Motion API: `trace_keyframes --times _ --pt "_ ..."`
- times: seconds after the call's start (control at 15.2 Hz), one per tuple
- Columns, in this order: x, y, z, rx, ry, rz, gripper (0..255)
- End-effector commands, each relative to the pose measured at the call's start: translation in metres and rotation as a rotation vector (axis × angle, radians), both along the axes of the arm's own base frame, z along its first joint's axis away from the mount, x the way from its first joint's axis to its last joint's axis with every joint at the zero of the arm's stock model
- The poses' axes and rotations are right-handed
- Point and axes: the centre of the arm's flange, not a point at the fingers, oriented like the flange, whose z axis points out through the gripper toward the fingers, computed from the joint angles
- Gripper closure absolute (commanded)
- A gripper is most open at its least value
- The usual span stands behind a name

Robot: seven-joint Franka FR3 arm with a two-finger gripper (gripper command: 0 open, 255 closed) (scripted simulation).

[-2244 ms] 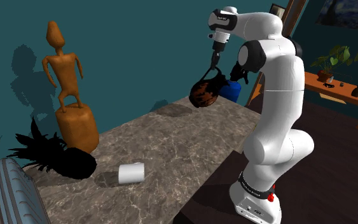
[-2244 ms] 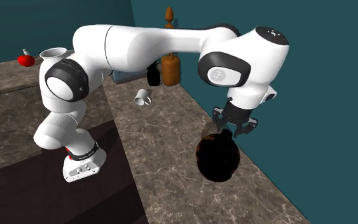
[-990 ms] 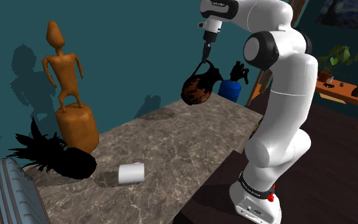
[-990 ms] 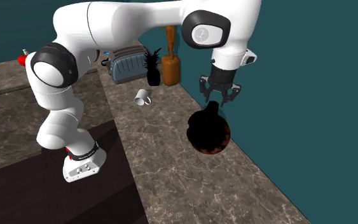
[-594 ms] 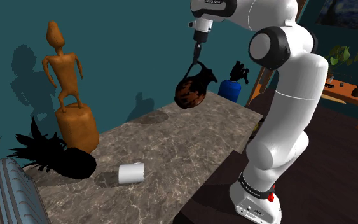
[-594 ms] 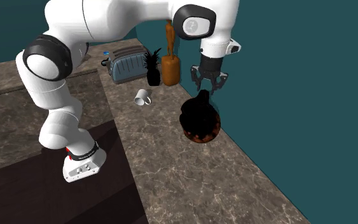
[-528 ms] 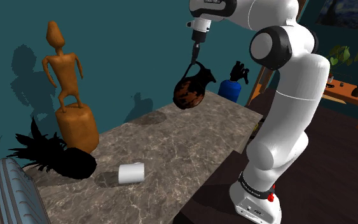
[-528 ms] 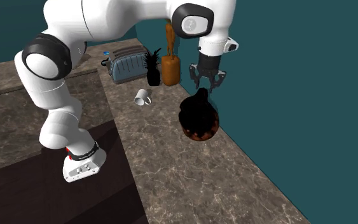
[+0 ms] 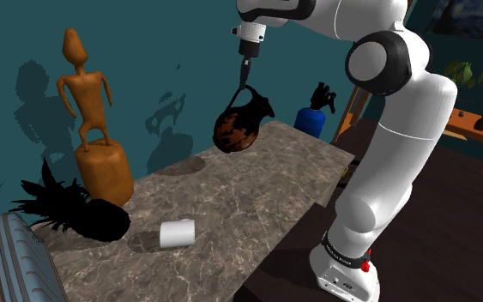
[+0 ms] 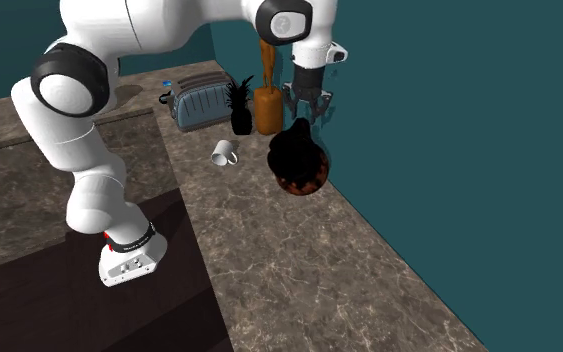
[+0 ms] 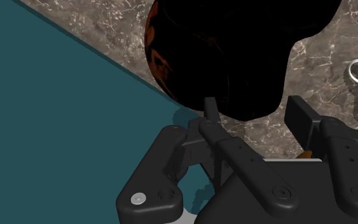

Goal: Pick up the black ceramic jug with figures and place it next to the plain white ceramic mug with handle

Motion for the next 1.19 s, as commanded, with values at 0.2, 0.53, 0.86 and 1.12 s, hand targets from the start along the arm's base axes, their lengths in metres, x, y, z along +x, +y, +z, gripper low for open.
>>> trace_keyframes --times 0.2,0.53,0.86,1.12 --pt "0.012 0.065 0.003 -0.003 -0.008 -0.002 255" --pt "0.025 0.13 0.004 -0.003 -0.008 -0.002 255" --pt "0.039 0.195 0.004 -0.003 -0.008 -0.002 255" --pt "0.049 0.246 0.005 -0.003 -0.008 -0.002 255"
